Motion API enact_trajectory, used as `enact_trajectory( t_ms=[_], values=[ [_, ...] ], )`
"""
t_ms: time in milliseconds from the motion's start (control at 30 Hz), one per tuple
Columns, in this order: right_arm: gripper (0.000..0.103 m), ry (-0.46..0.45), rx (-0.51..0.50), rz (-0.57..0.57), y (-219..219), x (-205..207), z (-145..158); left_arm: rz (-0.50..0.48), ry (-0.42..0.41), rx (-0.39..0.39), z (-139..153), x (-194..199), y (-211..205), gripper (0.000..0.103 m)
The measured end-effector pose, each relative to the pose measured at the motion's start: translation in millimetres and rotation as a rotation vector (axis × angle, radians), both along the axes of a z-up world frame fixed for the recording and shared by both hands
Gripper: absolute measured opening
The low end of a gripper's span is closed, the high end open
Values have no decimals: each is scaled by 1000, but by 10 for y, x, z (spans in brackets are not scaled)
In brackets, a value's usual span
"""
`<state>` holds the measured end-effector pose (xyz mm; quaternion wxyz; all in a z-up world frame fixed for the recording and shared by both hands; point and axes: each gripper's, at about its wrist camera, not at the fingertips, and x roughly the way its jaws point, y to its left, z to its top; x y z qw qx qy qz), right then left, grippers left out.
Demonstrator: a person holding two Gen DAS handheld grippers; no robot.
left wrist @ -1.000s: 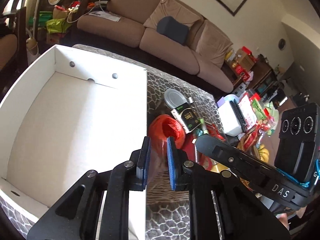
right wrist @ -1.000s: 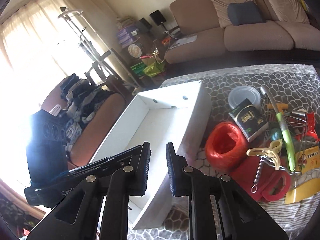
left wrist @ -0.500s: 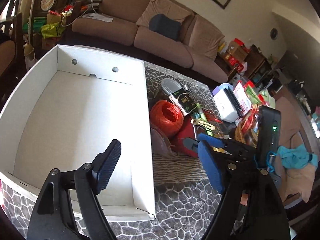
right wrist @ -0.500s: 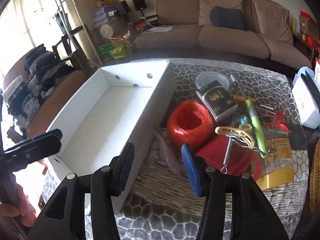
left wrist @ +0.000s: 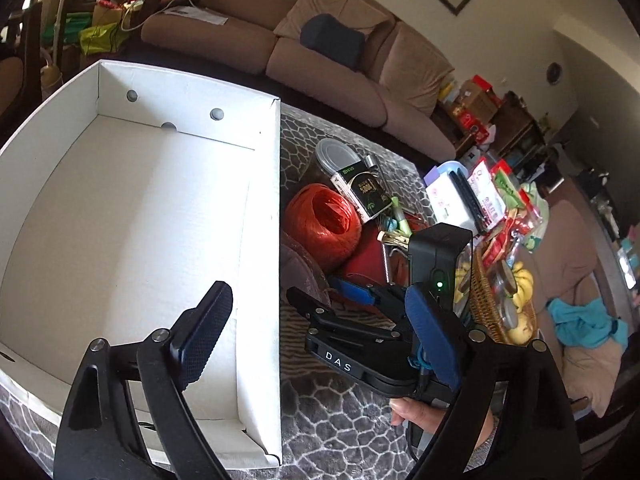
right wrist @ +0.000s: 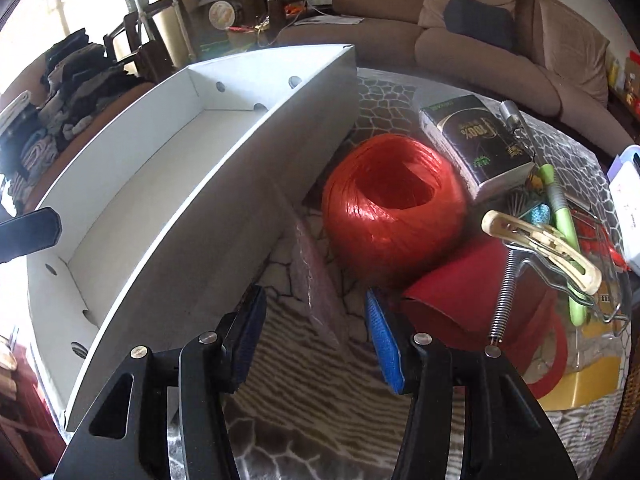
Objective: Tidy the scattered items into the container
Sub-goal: 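Carry the bagged sponge with the left gripper over the white box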
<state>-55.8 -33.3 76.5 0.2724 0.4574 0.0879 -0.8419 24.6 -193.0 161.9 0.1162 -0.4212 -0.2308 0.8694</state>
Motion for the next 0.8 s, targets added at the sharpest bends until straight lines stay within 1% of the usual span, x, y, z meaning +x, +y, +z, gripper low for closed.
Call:
enact_trajectory(
  t_ms=[33, 67, 100, 167, 233, 300, 367, 467, 533, 633, 733, 800],
  values=[
    [45, -9, 1, -1, -10, -16, -41, 0, -1, 2, -9, -8, 0, 87],
    [35, -12, -1, -5, -12, -26, -68, 0, -3, 1, -18, -10, 1, 87],
    [17, -19, -6, -10, 2, -41, -91, 0, -4, -1, -26, -8, 5, 87],
    [17, -30, -37, -23, 50, -42, -93, -4, -7, -2, -35, -7, 14, 87],
    [14, -37, -68, -31, 108, -28, -42, -6, -9, 3, -42, 12, 24, 87],
    [14, -40, -93, -47, 186, -3, 51, -6, -11, 25, -37, 49, 6, 87],
    [13, -55, -148, -62, 293, 31, 209, 0, -13, 53, -25, 93, -23, 87],
    [13, -72, -270, -80, 497, 120, 530, 21, -15, 124, -4, 167, -102, 87],
    [13, -94, -353, -89, 630, 183, 738, 34, -17, 194, -4, 214, -166, 87],
    [13, -145, -521, -70, 778, 288, 1045, 59, -19, 333, -2, 288, -316, 87],
    [13, -203, -678, -39, 799, 395, 1300, 79, 11, 461, 42, 383, -506, 87],
    [13, -244, -759, -13, 762, 483, 1401, 76, 44, 518, 105, 438, -624, 85]
  ],
)
